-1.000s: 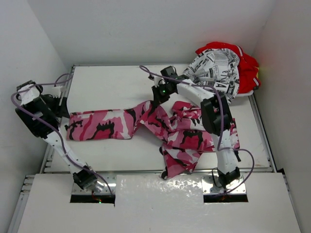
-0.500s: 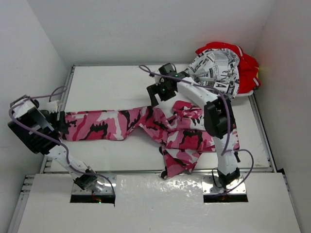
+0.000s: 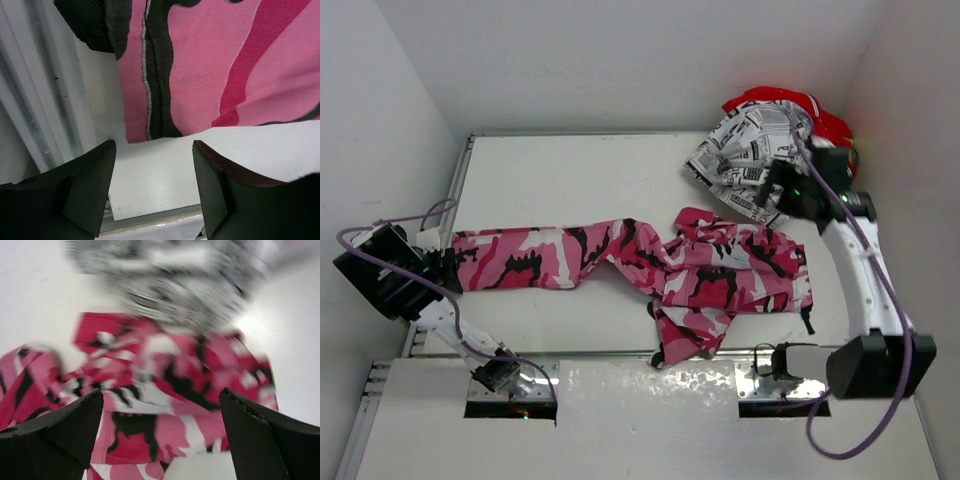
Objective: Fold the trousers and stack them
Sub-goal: Flatten the trousers out
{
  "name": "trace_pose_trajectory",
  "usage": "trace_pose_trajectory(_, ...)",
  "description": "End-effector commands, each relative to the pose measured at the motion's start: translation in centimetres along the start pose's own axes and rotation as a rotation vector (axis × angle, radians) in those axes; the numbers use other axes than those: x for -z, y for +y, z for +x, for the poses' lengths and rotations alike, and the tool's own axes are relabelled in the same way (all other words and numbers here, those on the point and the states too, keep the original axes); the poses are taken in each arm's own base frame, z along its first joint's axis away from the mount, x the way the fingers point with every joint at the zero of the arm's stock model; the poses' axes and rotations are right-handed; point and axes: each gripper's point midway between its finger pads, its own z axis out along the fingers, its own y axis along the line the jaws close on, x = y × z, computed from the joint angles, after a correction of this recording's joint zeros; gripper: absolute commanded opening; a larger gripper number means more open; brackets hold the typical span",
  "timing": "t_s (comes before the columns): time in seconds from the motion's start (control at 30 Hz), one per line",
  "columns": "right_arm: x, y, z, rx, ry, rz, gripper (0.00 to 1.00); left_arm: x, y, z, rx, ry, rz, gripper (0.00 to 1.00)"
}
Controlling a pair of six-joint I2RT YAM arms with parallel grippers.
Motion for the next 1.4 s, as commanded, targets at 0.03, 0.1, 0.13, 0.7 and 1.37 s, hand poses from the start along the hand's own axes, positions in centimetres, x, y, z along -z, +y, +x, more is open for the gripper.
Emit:
trace_pose_trajectory(0.03, 1.0, -9.4, 9.0, -0.446, 0.088, 0.18, 0.91, -0.7, 0.2, 0.1, -0.001, -0.011, -0.022, 0.6)
trace_pose_trajectory(0.1, 2.2, -13.1, 11.0, -0.539, 0.061, 0.296, 0.91, -1.0, -0.2, 0.2, 0.003, -0.01, -0.002, 0.6)
trace_pose_trajectory(0.13, 2.1, -14.0, 13.2, -0.558, 0.099, 0.345, 0.91, -1.1, -0.5, 0.3, 0.005, -0.009, 0.01, 0.56)
trace_pose_trajectory(0.7, -4.3, -18.2, 25.7, -0.659, 0.26, 0.502, 0.78, 2.7, 1.6, 0.0, -0.087, 0.007, -0.056, 0.0)
trace_pose_trajectory(1.37, 4.5, -21.3, 13.7, -0.604, -0.09, 0.727, 0.0, 9.7, 3.6, 0.7, -0.177, 0.051, -0.178, 0.0)
